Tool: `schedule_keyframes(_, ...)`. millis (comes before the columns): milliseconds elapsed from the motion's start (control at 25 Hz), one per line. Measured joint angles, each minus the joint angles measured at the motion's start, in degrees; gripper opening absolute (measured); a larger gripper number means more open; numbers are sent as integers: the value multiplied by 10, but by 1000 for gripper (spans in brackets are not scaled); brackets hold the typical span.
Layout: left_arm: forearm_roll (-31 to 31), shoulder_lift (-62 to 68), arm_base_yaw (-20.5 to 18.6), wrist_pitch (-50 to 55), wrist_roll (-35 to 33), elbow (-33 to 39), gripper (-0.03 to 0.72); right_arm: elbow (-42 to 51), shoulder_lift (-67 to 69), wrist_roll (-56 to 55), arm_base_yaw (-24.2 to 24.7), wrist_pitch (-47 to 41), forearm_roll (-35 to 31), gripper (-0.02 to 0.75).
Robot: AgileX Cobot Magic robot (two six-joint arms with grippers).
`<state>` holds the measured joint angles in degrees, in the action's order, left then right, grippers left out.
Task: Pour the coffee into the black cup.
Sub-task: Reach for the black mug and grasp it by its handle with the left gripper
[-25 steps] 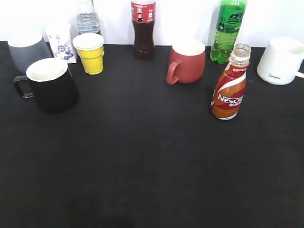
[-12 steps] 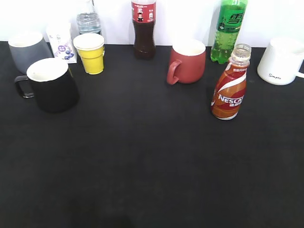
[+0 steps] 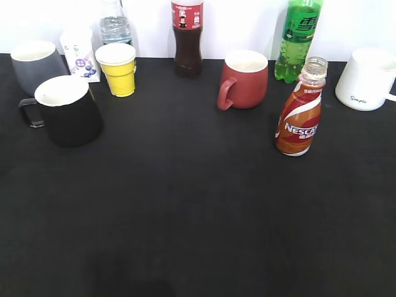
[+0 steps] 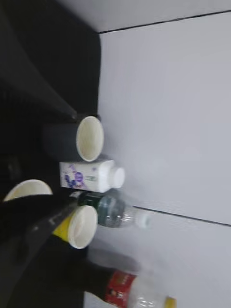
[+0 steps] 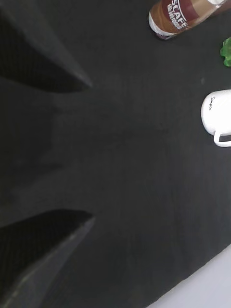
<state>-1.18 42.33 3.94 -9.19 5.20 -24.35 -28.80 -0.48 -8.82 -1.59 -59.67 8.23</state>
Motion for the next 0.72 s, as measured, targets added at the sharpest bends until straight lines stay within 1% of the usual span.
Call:
schedule_keyframes(80,1,30,0,-35,0,52,370,0,0,0,0,0,0,588)
schedule_keyframes(160,2,104,0,-63,0,79,370,0,0,0,0,0,0,588)
schedule_keyframes(280,2,197,1,-167,4,82,370,0,0,0,0,0,0,588)
schedule_keyframes(440,3,315,5,-242,8,83,370,0,0,0,0,0,0,588)
schedule_keyframes(720,3,474,5,-426,9,82,370,0,0,0,0,0,0,588)
